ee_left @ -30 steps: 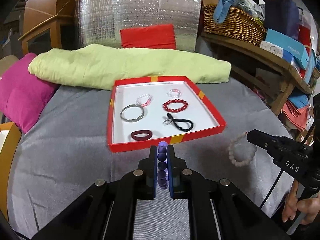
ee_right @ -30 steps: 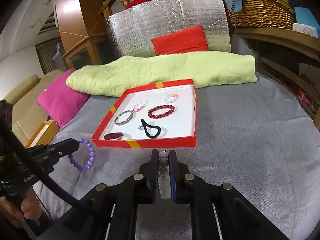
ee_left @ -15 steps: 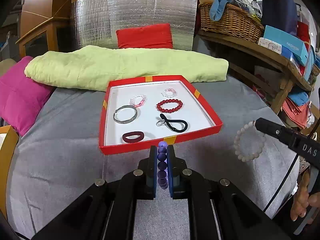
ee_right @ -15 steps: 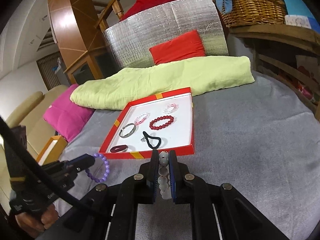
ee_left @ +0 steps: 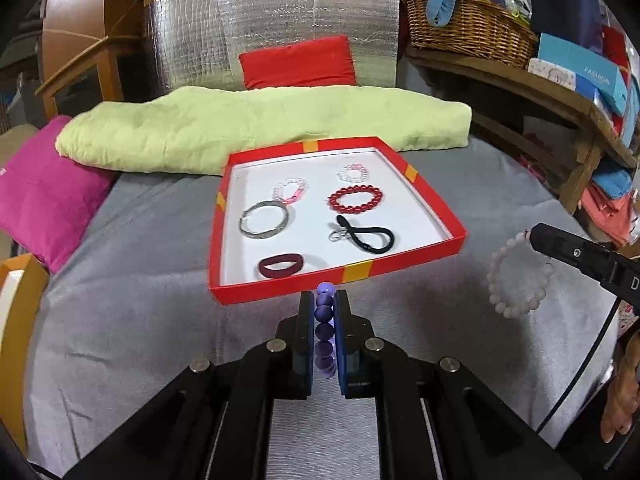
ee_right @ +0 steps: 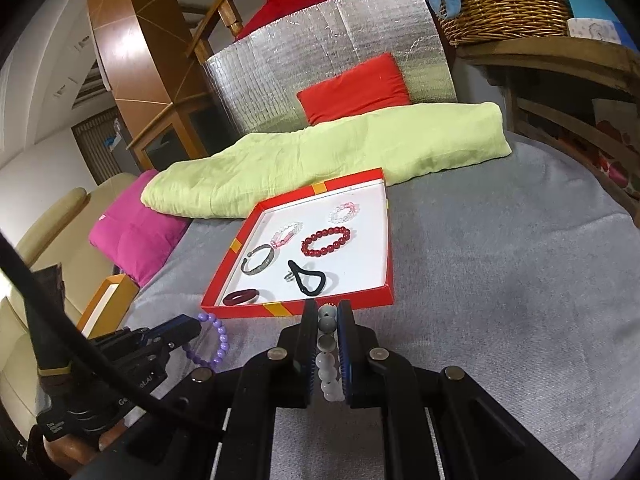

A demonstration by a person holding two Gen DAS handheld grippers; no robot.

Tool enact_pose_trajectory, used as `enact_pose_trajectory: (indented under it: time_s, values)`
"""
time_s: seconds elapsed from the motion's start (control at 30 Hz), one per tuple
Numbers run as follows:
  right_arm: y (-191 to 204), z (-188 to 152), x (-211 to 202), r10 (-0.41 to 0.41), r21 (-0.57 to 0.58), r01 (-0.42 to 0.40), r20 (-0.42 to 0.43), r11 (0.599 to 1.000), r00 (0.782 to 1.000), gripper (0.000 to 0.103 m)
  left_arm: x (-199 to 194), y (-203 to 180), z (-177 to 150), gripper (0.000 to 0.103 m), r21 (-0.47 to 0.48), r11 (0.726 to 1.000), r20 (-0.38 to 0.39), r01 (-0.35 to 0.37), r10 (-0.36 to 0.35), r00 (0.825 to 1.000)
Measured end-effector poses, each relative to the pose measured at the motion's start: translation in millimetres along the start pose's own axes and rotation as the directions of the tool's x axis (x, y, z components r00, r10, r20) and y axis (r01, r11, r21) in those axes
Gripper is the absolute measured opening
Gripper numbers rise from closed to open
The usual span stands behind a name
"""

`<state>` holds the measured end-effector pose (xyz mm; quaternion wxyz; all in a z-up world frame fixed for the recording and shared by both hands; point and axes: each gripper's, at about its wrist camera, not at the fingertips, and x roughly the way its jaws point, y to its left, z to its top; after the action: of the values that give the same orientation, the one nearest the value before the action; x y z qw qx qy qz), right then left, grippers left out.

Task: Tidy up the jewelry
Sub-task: 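Lift both bracelets and carry them toward the tray with both tools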

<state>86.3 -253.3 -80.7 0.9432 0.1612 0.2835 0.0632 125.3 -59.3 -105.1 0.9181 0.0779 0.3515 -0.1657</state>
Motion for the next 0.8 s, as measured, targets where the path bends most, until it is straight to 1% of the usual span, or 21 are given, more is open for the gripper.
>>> enact_pose_trajectory:
  time_s: [0.27,0.6,0.8]
  values:
    - [10,-4,10,-0.011,-0.017,0.01,-0.018,1.0,1.0,0.011,-5,6,1,0.01,0.013,0.999,0.018,-0.047,0.047,0.999]
    - [33,-6,21,0.009,-0.056,-0.01,-0.028,0.998,1.0,0.011,-12,16,3,0.01,0.002,0.998,0.031,-0.057,0.057,0.998]
    - [36,2,25,0.013,-0.058,-0.014,-0.013,0.998,1.0,0.011,-10,22,5,0.01,-0.016,0.998,0.024,-0.062,0.062,0.998]
